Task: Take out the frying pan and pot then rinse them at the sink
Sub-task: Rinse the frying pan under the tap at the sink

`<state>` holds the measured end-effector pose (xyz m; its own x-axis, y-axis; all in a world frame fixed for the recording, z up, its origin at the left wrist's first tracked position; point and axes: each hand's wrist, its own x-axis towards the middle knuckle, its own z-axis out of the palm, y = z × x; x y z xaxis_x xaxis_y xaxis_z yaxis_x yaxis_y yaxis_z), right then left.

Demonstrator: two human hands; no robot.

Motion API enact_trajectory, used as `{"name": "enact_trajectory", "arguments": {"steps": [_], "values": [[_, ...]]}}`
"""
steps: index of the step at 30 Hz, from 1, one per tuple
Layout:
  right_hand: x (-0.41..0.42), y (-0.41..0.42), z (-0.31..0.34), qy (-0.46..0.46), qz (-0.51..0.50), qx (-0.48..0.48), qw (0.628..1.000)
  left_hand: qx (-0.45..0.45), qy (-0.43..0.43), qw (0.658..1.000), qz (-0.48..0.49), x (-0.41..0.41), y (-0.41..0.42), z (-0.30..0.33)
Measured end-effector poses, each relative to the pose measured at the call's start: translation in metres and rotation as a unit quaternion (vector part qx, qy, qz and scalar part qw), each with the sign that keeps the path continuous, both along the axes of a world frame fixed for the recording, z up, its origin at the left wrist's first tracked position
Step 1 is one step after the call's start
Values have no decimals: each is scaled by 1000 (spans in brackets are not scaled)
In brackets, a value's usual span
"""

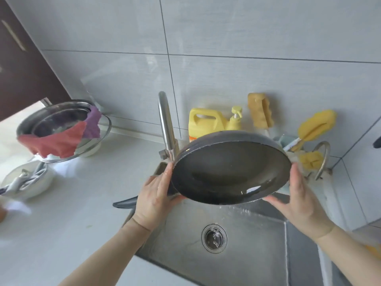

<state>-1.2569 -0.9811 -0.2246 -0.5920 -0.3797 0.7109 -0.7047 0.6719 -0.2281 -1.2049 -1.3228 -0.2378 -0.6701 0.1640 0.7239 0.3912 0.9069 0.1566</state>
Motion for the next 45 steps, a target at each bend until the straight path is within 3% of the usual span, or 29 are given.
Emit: {"name": "enact_trajectory", "arguments": {"steps": [3,8,11,18,28,38,45], "values": [[6,-11,-30,-32,20,31,999,17,-75,997,27,19,-8,-26],[5,-37,-77,-186,31,53,981,68,-195,974,91,38,-36,-52],[-6,-56,-88,-196,67,73,976,84,-231,962,116,39,-56,-58],[-30,-88,-95,-217,121,91,964,99,-251,951,148,35,-88,-58],[-41,-110,-105,-202,118,119,965,97,-255,945,180,46,-103,-62],[-43,-72,-91,-188,85,46,977,87,-219,960,150,18,-78,-61],[-44,-70,-93,-179,82,48,979,128,-239,951,151,22,-80,-61]]}}
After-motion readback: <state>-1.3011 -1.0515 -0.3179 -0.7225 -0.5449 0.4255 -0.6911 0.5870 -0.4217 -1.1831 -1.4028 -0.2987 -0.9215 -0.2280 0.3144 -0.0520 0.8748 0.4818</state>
